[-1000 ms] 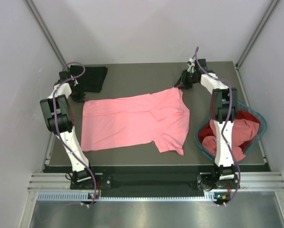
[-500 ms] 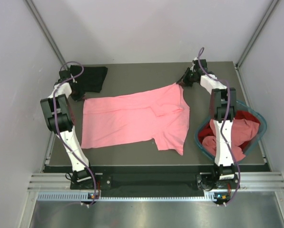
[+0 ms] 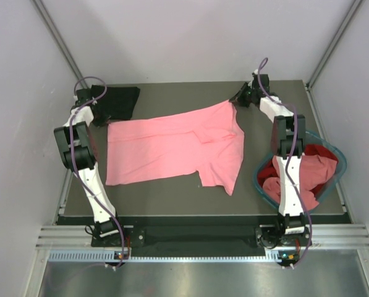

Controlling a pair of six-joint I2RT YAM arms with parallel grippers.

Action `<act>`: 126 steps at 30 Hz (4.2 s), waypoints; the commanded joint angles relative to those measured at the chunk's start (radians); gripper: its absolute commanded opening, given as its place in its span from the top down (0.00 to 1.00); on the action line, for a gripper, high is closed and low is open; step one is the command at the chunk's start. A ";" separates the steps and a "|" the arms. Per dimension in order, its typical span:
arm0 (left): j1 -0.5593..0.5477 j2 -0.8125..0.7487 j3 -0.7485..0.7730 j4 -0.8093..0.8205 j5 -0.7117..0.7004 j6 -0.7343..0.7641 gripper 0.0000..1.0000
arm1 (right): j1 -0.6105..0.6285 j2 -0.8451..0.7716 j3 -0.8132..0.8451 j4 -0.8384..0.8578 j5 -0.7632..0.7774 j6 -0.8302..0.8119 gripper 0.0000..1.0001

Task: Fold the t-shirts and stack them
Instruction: Fold the tshirt

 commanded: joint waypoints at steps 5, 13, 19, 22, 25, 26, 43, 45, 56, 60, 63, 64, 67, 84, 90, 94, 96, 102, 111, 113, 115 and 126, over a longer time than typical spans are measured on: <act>0.019 0.018 0.060 0.084 -0.034 -0.025 1.00 | -0.017 -0.001 0.082 0.064 0.046 0.008 1.00; 0.017 -0.012 0.069 -0.026 -0.103 -0.022 0.47 | -0.020 -0.009 0.112 -0.090 0.060 -0.056 0.72; 0.017 -0.179 -0.040 -0.152 -0.236 -0.023 0.36 | -0.041 -0.137 0.106 -0.381 0.222 -0.223 0.51; 0.017 -0.297 -0.138 -0.241 -0.289 -0.089 0.36 | -0.038 -0.240 0.048 -0.489 0.295 -0.276 0.48; 0.016 -0.434 -0.303 -0.267 -0.278 -0.178 0.37 | -0.018 -0.365 -0.066 -0.526 0.298 -0.300 0.47; 0.016 -0.509 -0.397 -0.261 -0.248 -0.191 0.37 | -0.009 -0.396 -0.096 -0.535 0.299 -0.308 0.46; 0.019 -0.997 -0.976 -0.323 -0.197 -0.418 0.41 | 0.365 -1.110 -0.947 -0.537 0.073 -0.333 0.46; 0.039 -0.997 -0.990 -0.280 -0.188 -0.409 0.39 | 0.367 -1.165 -1.009 -0.529 0.039 -0.333 0.46; 0.108 -0.982 -1.045 -0.252 -0.231 -0.497 0.46 | 0.370 -1.196 -1.059 -0.586 0.026 -0.489 0.46; 0.108 -0.944 -1.080 -0.168 -0.175 -0.488 0.48 | 0.370 -1.216 -1.087 -0.582 0.017 -0.481 0.46; 0.108 -0.913 -1.082 -0.154 -0.186 -0.473 0.50 | 0.370 -1.243 -1.124 -0.571 0.011 -0.462 0.46; 0.108 -0.899 -1.077 -0.154 -0.195 -0.468 0.51 | 0.368 -1.250 -1.133 -0.569 0.013 -0.457 0.47; 0.111 -0.879 -1.060 -0.149 -0.220 -0.448 0.53 | 0.368 -1.273 -1.178 -0.560 0.019 -0.439 0.47; 0.111 -0.881 -1.085 -0.140 -0.206 -0.447 0.79 | 0.431 -1.153 -1.276 -0.416 0.149 -0.255 0.54; 0.113 -0.884 -1.092 -0.128 -0.189 -0.453 0.84 | 0.445 -1.102 -1.319 -0.335 0.220 -0.187 0.68; 0.111 -0.884 -1.086 -0.125 -0.183 -0.453 0.85 | 0.468 -1.067 -1.317 -0.319 0.264 -0.181 0.70; 0.111 -0.884 -1.082 -0.128 -0.184 -0.450 0.85 | 0.477 -1.037 -1.308 -0.313 0.273 -0.173 0.69; 0.113 -0.890 -1.083 -0.136 -0.186 -0.447 0.85 | 0.528 -0.981 -1.280 -0.335 0.299 -0.135 0.66; 0.113 -0.895 -1.092 -0.134 -0.188 -0.441 0.85 | 0.559 -0.961 -1.279 -0.384 0.378 -0.096 0.97; 0.111 -0.896 -1.092 -0.134 -0.184 -0.442 0.85 | 0.557 -0.977 -1.285 -0.391 0.404 -0.086 1.00; 0.113 -0.898 -1.091 -0.134 -0.183 -0.441 0.85 | 0.554 -1.015 -1.283 -0.413 0.440 -0.078 1.00; 0.111 -0.928 -1.065 -0.171 -0.201 -0.406 1.00 | 0.454 -1.253 -1.259 -0.466 0.422 -0.138 1.00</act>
